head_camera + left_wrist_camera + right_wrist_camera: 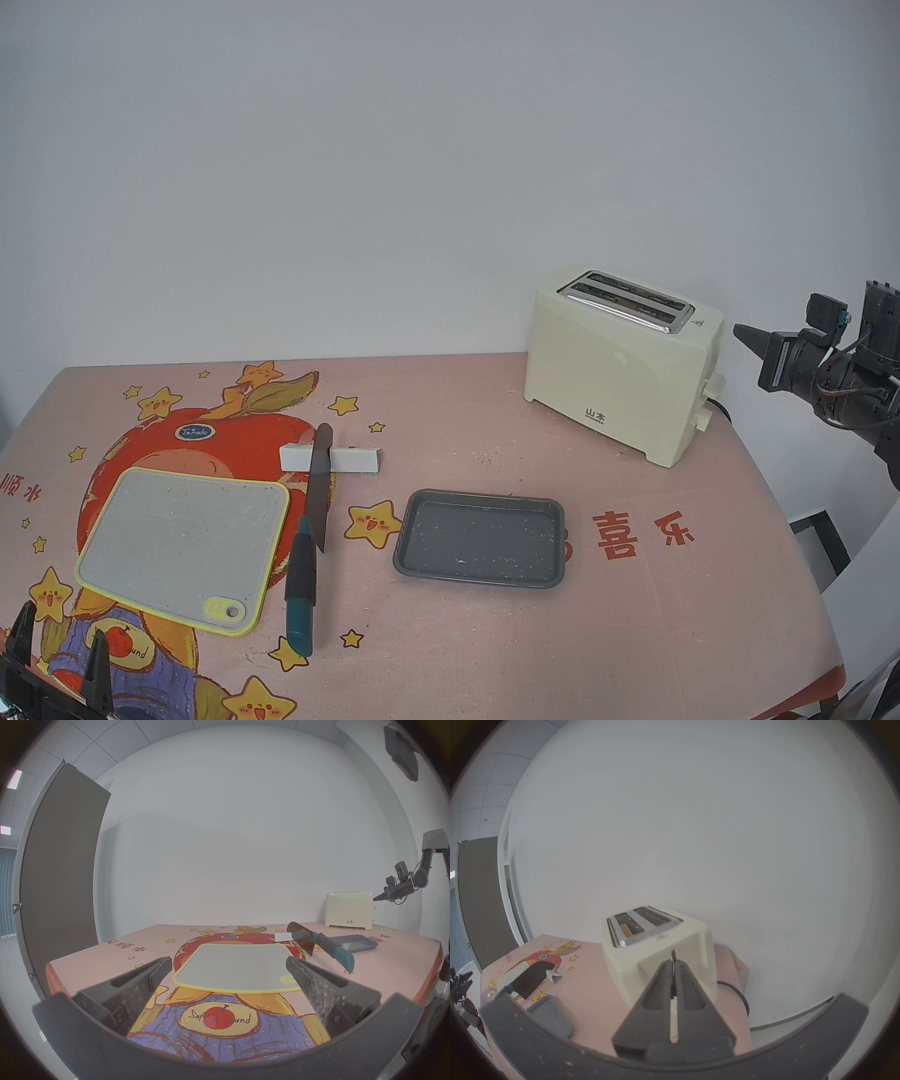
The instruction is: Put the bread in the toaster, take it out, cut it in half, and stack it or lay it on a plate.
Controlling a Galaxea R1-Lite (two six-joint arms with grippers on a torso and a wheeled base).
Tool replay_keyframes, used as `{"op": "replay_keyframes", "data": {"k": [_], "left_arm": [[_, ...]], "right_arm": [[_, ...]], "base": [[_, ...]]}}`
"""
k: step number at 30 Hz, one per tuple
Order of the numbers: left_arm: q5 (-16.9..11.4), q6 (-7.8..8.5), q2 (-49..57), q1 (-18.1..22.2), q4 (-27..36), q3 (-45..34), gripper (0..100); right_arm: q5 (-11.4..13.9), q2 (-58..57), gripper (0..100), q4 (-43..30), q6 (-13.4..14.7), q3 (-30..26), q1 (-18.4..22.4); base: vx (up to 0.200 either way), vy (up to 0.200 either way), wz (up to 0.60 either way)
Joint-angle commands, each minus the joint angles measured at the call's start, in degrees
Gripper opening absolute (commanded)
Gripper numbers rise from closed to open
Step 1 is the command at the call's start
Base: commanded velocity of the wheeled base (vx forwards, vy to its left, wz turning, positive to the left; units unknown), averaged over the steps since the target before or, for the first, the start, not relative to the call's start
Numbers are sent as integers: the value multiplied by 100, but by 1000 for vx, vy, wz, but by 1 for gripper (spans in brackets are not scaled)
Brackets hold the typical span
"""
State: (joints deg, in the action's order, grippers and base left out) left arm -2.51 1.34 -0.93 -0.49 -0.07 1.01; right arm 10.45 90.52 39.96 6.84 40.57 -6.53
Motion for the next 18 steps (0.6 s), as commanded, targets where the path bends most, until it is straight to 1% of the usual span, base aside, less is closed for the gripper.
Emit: {"op": "replay_keyframes", "data": {"k": [1, 18], "left_arm": [[-4, -2, 49, -4, -1, -101, 100], [-4, -2, 49, -4, -1, -101, 100]], "right_arm": [[1, -104, 0, 3, 2, -5, -23], [1, -227, 0, 29, -16, -49, -23]], "base": [[0, 0, 0], [0, 0, 0]]}}
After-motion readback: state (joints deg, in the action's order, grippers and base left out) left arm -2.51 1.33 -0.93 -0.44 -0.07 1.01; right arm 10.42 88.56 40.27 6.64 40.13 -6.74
